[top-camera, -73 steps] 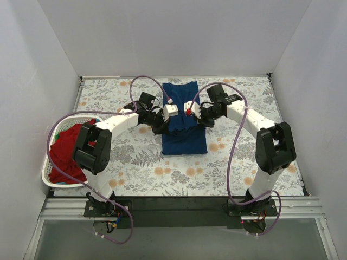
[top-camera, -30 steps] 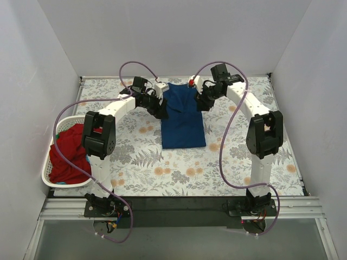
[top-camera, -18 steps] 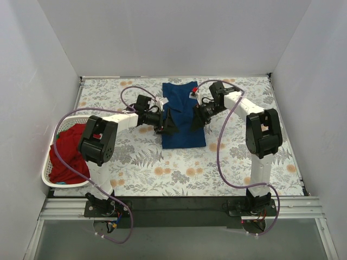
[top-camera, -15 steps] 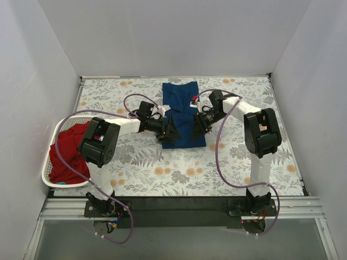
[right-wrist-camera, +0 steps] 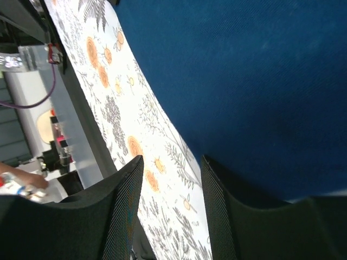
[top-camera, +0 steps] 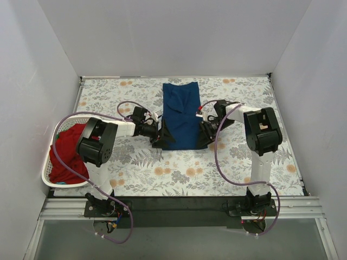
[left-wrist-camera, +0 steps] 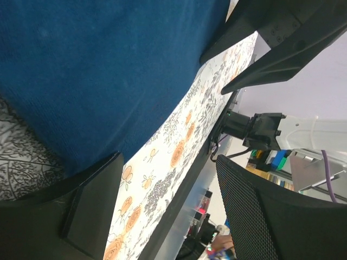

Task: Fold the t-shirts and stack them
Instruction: Fold the tshirt

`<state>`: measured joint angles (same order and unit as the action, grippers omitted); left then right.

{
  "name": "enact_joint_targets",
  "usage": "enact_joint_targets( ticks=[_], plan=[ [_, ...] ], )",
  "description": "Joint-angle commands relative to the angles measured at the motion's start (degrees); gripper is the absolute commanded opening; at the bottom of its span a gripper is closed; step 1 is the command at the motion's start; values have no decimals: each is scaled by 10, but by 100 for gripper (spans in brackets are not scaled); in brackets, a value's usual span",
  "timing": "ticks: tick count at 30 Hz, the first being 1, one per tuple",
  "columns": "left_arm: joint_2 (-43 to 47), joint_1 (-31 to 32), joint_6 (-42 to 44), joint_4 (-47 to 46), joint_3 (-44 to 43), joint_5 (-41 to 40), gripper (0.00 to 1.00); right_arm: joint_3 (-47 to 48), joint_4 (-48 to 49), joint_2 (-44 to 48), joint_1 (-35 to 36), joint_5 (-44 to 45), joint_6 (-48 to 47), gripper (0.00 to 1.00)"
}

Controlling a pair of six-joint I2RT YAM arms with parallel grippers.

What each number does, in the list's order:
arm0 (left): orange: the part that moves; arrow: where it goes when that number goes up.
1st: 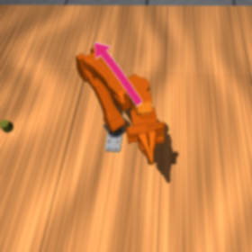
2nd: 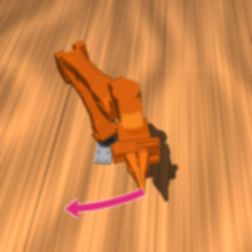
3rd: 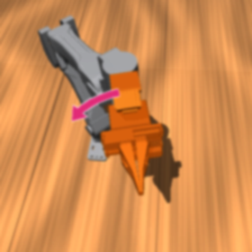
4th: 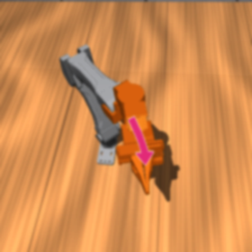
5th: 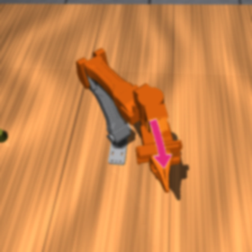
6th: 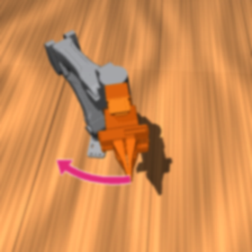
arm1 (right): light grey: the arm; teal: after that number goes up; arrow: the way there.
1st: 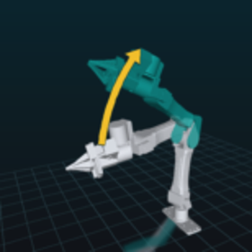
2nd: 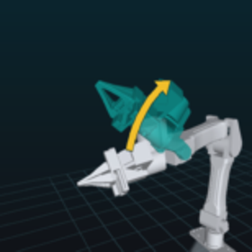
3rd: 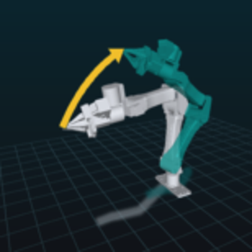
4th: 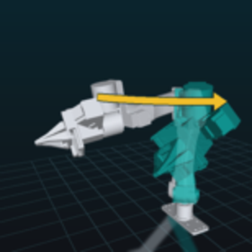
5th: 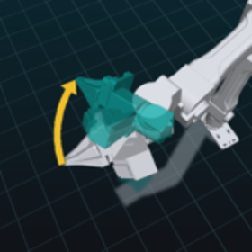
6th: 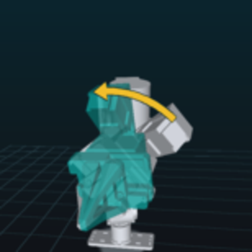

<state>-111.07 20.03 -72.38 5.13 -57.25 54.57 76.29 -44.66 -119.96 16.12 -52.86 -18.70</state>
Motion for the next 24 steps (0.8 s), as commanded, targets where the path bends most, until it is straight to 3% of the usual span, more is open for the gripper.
enact_joint_targets(
  ticks=[1, 7, 19, 24],
  plan=[
    [63, -2, 36, 16, 9, 22, 69, -9, -15, 55, -4, 42, -29, 54],
    [93, -2, 73, 23, -81, 26, 70, 110, -31, 86, -8, -26, -18, 55],
    [-119, -35, 38, -30, -268, -31, 64, 410, -22, -164, -31, -2, 9, 50],
    [-179, -66, 37, -32, -295, -39, 64, 417, -5, -213, -41, 11, 2, 47]
  ],
)
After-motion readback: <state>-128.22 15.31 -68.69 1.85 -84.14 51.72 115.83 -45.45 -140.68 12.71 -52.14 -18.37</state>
